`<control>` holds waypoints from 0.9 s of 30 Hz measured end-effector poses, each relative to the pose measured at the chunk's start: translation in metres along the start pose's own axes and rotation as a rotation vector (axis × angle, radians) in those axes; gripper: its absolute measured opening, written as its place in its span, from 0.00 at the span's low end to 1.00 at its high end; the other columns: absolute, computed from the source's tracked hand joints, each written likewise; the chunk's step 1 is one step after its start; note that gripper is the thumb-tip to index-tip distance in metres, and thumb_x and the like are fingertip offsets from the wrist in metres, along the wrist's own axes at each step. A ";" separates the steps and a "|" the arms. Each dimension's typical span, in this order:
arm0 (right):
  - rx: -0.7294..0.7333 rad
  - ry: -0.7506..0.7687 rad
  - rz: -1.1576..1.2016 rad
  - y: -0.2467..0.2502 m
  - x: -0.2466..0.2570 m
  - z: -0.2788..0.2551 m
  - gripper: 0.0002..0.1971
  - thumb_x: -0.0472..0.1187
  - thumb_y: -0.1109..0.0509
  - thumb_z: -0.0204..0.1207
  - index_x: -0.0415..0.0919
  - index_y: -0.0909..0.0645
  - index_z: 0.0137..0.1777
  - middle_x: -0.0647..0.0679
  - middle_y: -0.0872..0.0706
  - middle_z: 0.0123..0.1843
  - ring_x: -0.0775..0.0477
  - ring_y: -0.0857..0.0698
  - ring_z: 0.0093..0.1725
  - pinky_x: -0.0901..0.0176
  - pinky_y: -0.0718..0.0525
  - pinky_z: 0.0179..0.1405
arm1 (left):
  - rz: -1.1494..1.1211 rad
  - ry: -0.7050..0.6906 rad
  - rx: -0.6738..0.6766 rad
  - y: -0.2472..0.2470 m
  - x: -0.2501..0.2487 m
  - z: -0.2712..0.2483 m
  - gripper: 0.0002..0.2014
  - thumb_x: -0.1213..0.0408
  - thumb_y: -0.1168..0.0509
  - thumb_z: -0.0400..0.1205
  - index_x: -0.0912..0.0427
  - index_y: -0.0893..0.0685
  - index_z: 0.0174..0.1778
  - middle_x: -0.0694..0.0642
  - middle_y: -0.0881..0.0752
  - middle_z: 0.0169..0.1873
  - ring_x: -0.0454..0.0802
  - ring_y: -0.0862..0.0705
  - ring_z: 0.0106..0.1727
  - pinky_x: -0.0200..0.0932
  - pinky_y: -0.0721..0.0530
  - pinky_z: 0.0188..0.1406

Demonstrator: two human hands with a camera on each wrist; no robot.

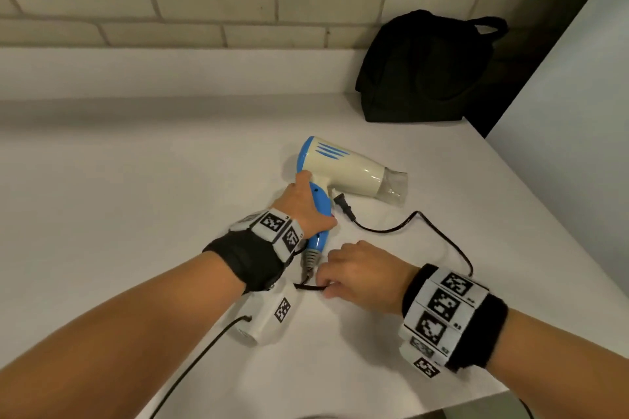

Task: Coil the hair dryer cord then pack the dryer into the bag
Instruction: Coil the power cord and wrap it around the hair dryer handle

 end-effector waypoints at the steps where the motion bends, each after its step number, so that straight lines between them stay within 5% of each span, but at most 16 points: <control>1: 0.001 0.037 -0.015 -0.001 0.001 -0.002 0.13 0.44 0.43 0.82 0.41 0.24 0.61 0.40 0.20 0.57 0.39 0.25 0.57 0.49 0.31 0.53 | -0.017 0.015 -0.001 0.001 0.002 0.001 0.45 0.59 0.28 0.70 0.58 0.51 0.75 0.63 0.28 0.69 0.60 0.23 0.64 0.49 0.24 0.60; 4: -0.082 0.071 0.082 0.007 -0.007 -0.022 0.12 0.42 0.45 0.82 0.42 0.22 0.57 0.43 0.17 0.54 0.41 0.22 0.53 0.51 0.28 0.49 | -0.048 0.078 -0.005 0.009 0.013 0.004 0.45 0.60 0.27 0.70 0.56 0.51 0.75 0.64 0.24 0.65 0.61 0.21 0.60 0.50 0.23 0.58; 9: -0.260 -0.007 0.087 0.031 -0.066 -0.081 0.21 0.57 0.53 0.79 0.51 0.20 0.45 0.64 0.21 0.32 0.56 0.21 0.33 0.61 0.23 0.34 | -0.224 0.216 -0.065 0.041 0.044 0.003 0.41 0.60 0.26 0.70 0.60 0.46 0.71 0.63 0.25 0.64 0.60 0.22 0.60 0.49 0.22 0.58; 11: -0.309 -0.032 0.101 0.036 -0.084 -0.099 0.25 0.63 0.59 0.79 0.55 0.22 0.47 0.70 0.20 0.31 0.63 0.20 0.32 0.69 0.24 0.32 | -0.312 0.277 -0.110 0.054 0.060 0.004 0.39 0.60 0.26 0.69 0.63 0.42 0.68 0.64 0.24 0.61 0.61 0.18 0.53 0.51 0.17 0.51; 15: -0.369 -0.113 0.188 0.042 -0.113 -0.112 0.21 0.67 0.58 0.77 0.61 0.26 0.50 0.72 0.17 0.32 0.66 0.20 0.35 0.68 0.23 0.35 | -0.507 0.345 -0.139 0.066 0.075 0.004 0.28 0.59 0.24 0.66 0.70 0.26 0.55 0.66 0.17 0.51 0.59 0.14 0.40 0.46 0.12 0.32; 16: -0.379 -0.143 0.199 0.043 -0.118 -0.112 0.21 0.68 0.58 0.76 0.62 0.27 0.50 0.72 0.17 0.36 0.65 0.20 0.37 0.68 0.23 0.37 | -0.527 0.348 -0.146 0.066 0.077 0.003 0.27 0.56 0.22 0.63 0.68 0.24 0.50 0.66 0.16 0.50 0.59 0.14 0.43 0.46 0.12 0.37; 18: -0.368 -0.182 0.138 0.040 -0.125 -0.106 0.19 0.66 0.54 0.77 0.61 0.25 0.49 0.71 0.17 0.38 0.62 0.20 0.37 0.67 0.24 0.39 | -0.561 0.378 -0.181 0.062 0.093 0.012 0.40 0.44 0.19 0.46 0.62 0.23 0.49 0.65 0.15 0.52 0.61 0.14 0.51 0.56 0.15 0.53; 20: -0.205 -0.185 0.013 0.025 -0.124 -0.096 0.11 0.54 0.44 0.80 0.57 0.20 0.48 0.66 0.15 0.36 0.60 0.19 0.38 0.67 0.25 0.42 | -0.624 0.370 -0.192 0.059 0.102 0.017 0.47 0.39 0.20 0.37 0.59 0.22 0.50 0.65 0.15 0.54 0.62 0.15 0.54 0.60 0.17 0.57; 23: -0.013 -0.202 -0.016 0.005 -0.107 -0.081 0.09 0.48 0.40 0.80 0.55 0.20 0.55 0.62 0.16 0.41 0.56 0.19 0.44 0.67 0.25 0.46 | -0.799 0.341 -0.174 0.064 0.075 -0.002 0.17 0.61 0.24 0.66 0.59 0.20 0.47 0.64 0.17 0.52 0.59 0.15 0.52 0.55 0.12 0.49; 27: -0.052 -0.155 0.333 0.020 -0.064 -0.059 0.24 0.54 0.31 0.72 0.59 0.32 0.68 0.66 0.22 0.54 0.62 0.22 0.58 0.78 0.29 0.54 | -1.044 0.275 -0.205 0.063 0.062 -0.005 0.25 0.67 0.29 0.72 0.66 0.27 0.64 0.59 0.18 0.42 0.52 0.16 0.41 0.41 0.12 0.22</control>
Point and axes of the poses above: each hand's wrist, its own z-axis towards the middle knuckle, its own y-axis out of the back of the hand, x = y × z, the point moved 4 cm from there along z, towards the middle knuckle
